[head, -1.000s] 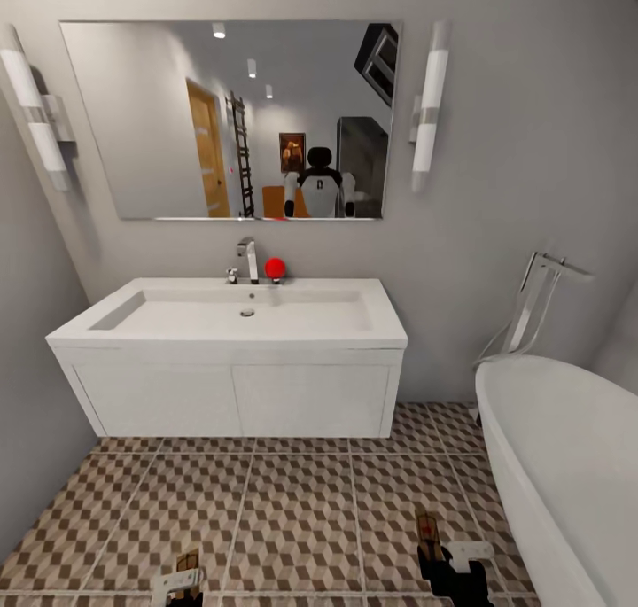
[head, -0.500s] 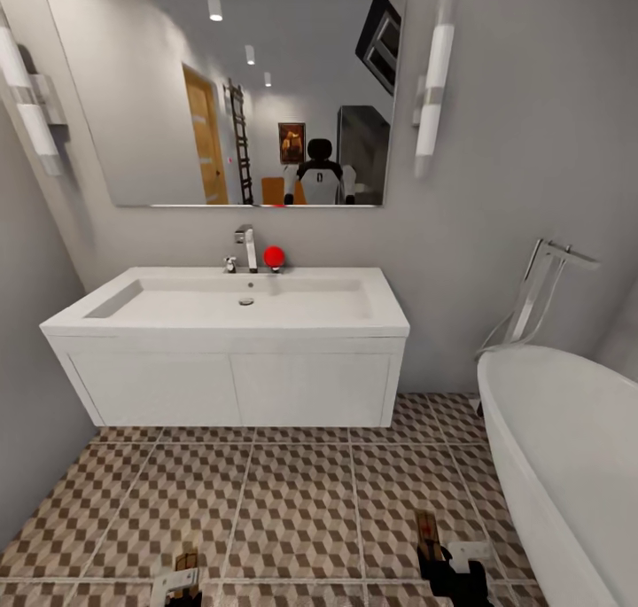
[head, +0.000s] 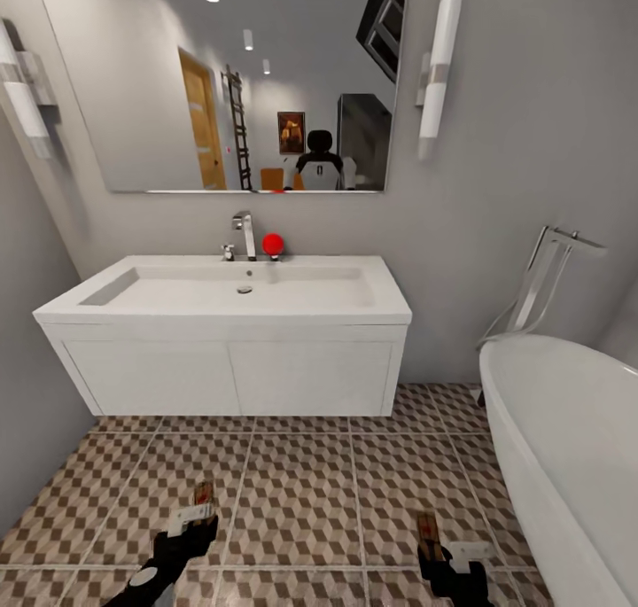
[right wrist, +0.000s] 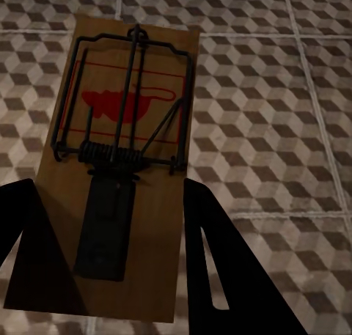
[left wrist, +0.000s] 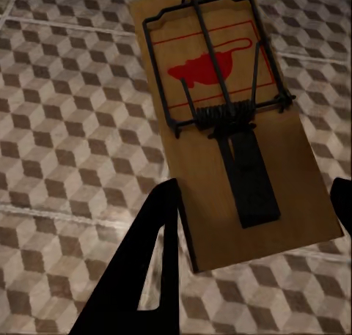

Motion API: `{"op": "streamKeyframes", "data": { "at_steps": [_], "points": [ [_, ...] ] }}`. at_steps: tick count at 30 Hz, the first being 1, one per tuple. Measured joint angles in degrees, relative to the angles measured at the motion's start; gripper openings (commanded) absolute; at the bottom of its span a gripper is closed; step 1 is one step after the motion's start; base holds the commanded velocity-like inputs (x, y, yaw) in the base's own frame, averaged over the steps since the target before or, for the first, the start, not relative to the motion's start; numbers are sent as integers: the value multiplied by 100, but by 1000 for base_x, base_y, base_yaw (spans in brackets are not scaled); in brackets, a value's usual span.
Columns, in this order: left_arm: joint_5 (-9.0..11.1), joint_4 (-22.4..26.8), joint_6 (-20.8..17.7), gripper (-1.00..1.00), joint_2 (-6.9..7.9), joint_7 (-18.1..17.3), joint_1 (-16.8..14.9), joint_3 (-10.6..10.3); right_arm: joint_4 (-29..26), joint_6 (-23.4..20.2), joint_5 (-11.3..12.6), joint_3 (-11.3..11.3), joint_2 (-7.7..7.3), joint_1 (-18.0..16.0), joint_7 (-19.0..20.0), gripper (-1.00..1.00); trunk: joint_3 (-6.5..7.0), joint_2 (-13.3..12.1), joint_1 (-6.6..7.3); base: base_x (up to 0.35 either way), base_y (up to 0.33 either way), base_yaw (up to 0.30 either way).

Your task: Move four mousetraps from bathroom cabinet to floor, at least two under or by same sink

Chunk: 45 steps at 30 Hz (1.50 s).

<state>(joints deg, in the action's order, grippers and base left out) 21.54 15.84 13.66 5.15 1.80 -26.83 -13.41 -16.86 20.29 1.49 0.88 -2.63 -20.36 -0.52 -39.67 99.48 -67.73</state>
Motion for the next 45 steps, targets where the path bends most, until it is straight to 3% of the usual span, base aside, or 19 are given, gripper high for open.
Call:
{"op": "streamKeyframes", "data": {
  "at_steps": [5, 27, 29, 33, 37, 40, 45],
  "points": [
    [0, 180, -24, -100, 44, 12, 3, -254, 2, 0, 0, 1, 12, 1, 0, -100, -136, 201, -110, 0, 0, 0],
    [4, 69, -15, -100, 120, 30, 2, -272, 2, 0, 0, 4, 11, -3, 0, -100, -731, 1083, -593, 0, 0, 0],
    [15, 71, -4, -100, 151, 118, 2, -271, -1, 11, -6, 3, 12, -1, -7, -100, -785, 1163, -637, 0, 0, 0],
    [12, 91, 13, -100, 180, 696, 2, -270, -5, 124, -13, -3, -20, 0, -37, -100, -894, 1324, -725, 0, 0, 0],
    [2, 115, 17, -100, 178, 1153, 2, -352, -6, 241, -13, -3, -17, 0, -434, -100, -1002, 1484, -813, 0, 0, 0],
    [-1, 124, 23, -100, 179, 1280, 1, -637, -6, 271, -13, 4, 4, -2, -965, -100, -1081, 1605, -879, 0, 0, 0],
    [-4, 187, 31, -100, 191, 1306, 1, -725, -6, 277, -9, 7, 15, 0, -1104, -100, -1210, 1805, -989, 0, 0, 0]
  ]
}}
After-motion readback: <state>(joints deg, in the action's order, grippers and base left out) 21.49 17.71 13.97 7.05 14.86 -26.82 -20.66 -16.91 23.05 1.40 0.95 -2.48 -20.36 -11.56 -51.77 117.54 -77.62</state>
